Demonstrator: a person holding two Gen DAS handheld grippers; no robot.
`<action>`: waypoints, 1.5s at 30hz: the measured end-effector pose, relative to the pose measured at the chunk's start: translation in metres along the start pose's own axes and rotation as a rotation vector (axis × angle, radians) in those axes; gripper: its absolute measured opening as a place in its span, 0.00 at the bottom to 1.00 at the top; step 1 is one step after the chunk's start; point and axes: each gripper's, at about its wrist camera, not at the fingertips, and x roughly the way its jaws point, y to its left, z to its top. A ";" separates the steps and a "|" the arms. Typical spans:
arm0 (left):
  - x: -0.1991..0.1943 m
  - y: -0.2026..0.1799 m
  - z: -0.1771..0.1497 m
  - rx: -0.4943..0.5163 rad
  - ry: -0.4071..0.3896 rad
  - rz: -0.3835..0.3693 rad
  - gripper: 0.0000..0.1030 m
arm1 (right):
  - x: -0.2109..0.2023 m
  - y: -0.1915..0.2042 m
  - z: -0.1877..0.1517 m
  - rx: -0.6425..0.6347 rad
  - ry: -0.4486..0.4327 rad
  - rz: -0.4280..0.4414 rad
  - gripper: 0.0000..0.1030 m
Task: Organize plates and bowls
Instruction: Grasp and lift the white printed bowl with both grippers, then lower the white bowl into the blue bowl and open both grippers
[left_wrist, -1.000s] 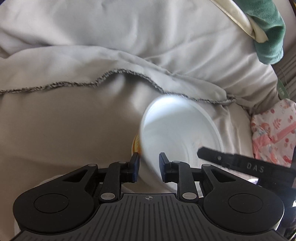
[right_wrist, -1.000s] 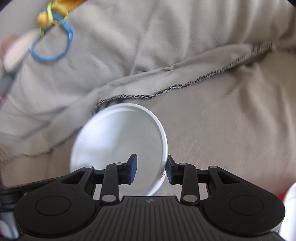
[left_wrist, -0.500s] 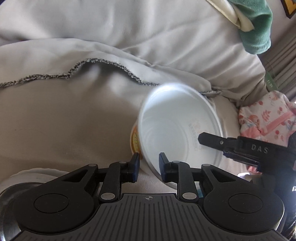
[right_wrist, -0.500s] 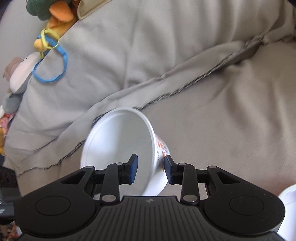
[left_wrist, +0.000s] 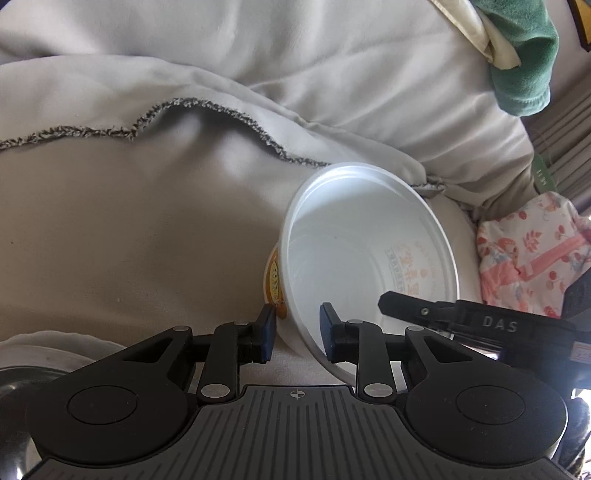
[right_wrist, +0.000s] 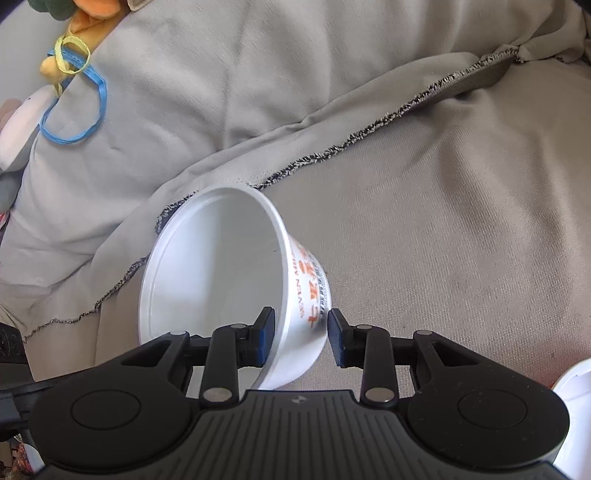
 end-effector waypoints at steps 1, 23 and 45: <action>-0.002 0.000 0.000 0.001 -0.008 -0.008 0.28 | 0.000 -0.001 0.000 0.003 -0.004 0.000 0.31; -0.142 -0.053 -0.076 0.123 -0.022 -0.153 0.29 | -0.147 0.041 -0.095 -0.092 -0.141 -0.042 0.29; -0.153 -0.043 -0.082 0.188 -0.105 0.021 0.27 | -0.158 0.072 -0.121 -0.221 -0.299 -0.373 0.62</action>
